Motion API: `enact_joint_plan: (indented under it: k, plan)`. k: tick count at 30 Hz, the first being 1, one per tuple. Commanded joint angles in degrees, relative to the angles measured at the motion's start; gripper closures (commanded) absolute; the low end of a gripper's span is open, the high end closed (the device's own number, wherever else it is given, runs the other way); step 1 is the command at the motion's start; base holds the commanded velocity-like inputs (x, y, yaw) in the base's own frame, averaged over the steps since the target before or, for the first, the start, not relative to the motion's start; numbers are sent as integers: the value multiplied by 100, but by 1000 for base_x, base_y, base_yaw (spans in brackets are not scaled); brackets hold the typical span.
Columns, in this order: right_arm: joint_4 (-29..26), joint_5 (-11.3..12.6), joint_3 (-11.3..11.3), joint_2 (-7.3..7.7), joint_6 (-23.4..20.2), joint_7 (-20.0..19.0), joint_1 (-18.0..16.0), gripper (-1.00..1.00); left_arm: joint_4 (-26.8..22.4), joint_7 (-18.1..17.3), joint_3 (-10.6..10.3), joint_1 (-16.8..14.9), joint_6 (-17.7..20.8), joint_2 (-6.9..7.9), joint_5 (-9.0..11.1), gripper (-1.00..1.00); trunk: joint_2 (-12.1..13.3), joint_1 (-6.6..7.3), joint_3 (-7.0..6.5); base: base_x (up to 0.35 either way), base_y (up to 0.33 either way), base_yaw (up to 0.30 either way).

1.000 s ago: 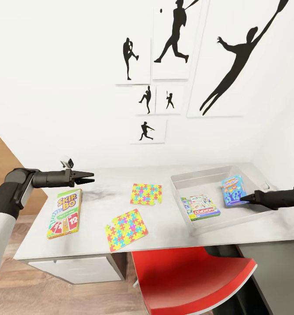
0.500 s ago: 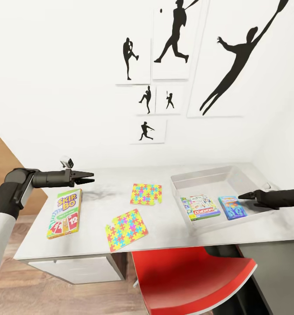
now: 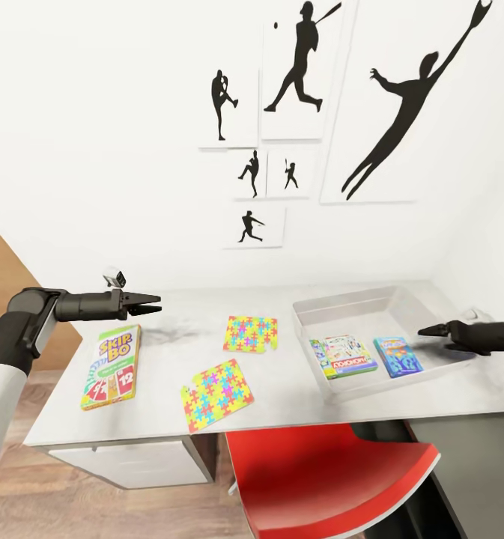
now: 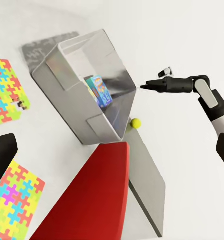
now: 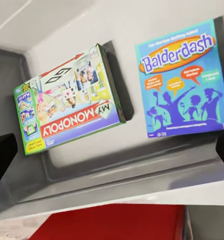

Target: Put all the toys in the child's room - the three board games (two on the bed and one on the table), the two jigsaw puzzles on the table, and the tennis ball on the table - inside the toy box on the table in the child's room.

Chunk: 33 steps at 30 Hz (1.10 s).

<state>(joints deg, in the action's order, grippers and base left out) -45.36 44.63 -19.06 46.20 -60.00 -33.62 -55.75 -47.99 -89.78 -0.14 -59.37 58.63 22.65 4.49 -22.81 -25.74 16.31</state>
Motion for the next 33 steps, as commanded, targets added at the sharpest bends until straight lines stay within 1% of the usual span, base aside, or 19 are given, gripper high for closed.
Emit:
enact_joint_plan:
  k: [1, 3, 5, 6, 8, 9, 11, 14, 16, 21, 24, 26, 27, 28, 29, 30, 31, 32, 33]
  plan:
    - [-5, -35, 15, 13, 0, -57, -9, -100, 0, -22, -4, -5, 61, 2, -1, -100, -11, -4, 3, 0, 0, 0]
    - [-25, -13, 146, 23, 0, -75, -7, -100, 0, -22, -4, -5, 65, 3, -1, -100, -11, -4, -15, -19, 0, 0]
    - [-32, -8, 208, 25, 0, -113, -7, -100, 0, -22, -4, -5, 67, 3, -1, -100, -11, -4, -32, -57, 0, 0]
    - [-36, -4, 271, 24, 0, -189, -6, -100, 0, -22, -4, -5, 68, 3, -1, -100, -11, -4, -41, -93, 0, 0]
    - [-42, -2, 328, 22, 0, -306, -6, -100, 0, -22, -4, -5, 68, 3, -1, -100, -11, -4, -59, -111, 0, 0]
    - [-53, -1, 355, 22, 0, -379, -6, -100, 0, -22, -4, -5, 69, 3, -3, -100, -11, -4, -68, -124, 0, 0]
    - [-184, 1, 447, 27, 0, -713, -6, -100, 0, -22, -4, -5, 69, 3, -5, -100, -11, -4, -86, -129, 0, 0]
    - [-400, 5, 560, 34, 0, -996, -1, -100, 0, -22, -4, -5, 69, 3, -5, -100, -11, -4, -113, -117, 0, 0]
    - [-492, 7, 630, 38, 0, -1085, 2, -100, 0, -22, -4, -5, 69, 3, -4, -100, -11, -4, -131, -109, 0, 0]
    - [-665, 99, 980, 61, 0, -1235, 26, -100, 0, -22, -9, -5, 69, 7, -5, -100, -11, -4, -177, -107, 0, 0]
    - [-687, 198, 1136, 136, 0, -1336, 68, -100, 0, -22, -14, -5, 67, 13, -8, -100, -11, -4, -204, -130, 0, 0]
    - [-699, 355, 1240, 254, 0, -1591, 145, -100, 0, -22, -17, -5, 63, 19, -9, -100, -11, -4, -222, -154, 0, 0]
    - [-700, 439, 1265, 313, 0, -1780, 193, -100, 0, -22, -19, -5, 62, 23, -10, -100, -11, -4, -231, -152, 0, 0]
    - [-702, 475, 1274, 340, 0, -1885, 221, -100, 0, -22, -18, -5, 62, 24, -10, -100, -11, -4, -240, -149, 0, 0]
    - [-704, 526, 1289, 390, 0, -2105, 297, -100, 0, -22, -18, -5, 62, 28, -10, -100, -11, -4, -249, -145, 0, 0]
    - [-705, 543, 1295, 413, 0, -2217, 344, -100, 0, -22, -18, -5, 61, 30, -10, -100, -11, -4, -258, -144, 0, 0]
    - [-704, 566, 1305, 450, 0, -2441, 448, -100, 0, -22, -19, -5, 59, 35, -12, -100, -11, -4, -268, -142, 0, 0]
    - [-704, 571, 1307, 465, 0, -2550, 505, -100, 0, -22, -20, -5, 58, 37, -13, -100, -11, -4, -277, -140, 0, 0]
    - [-703, 578, 1314, 488, 0, -2753, 621, -100, 0, -22, -20, -5, 56, 54, -18, -100, -11, -4, -286, -111, 0, 0]
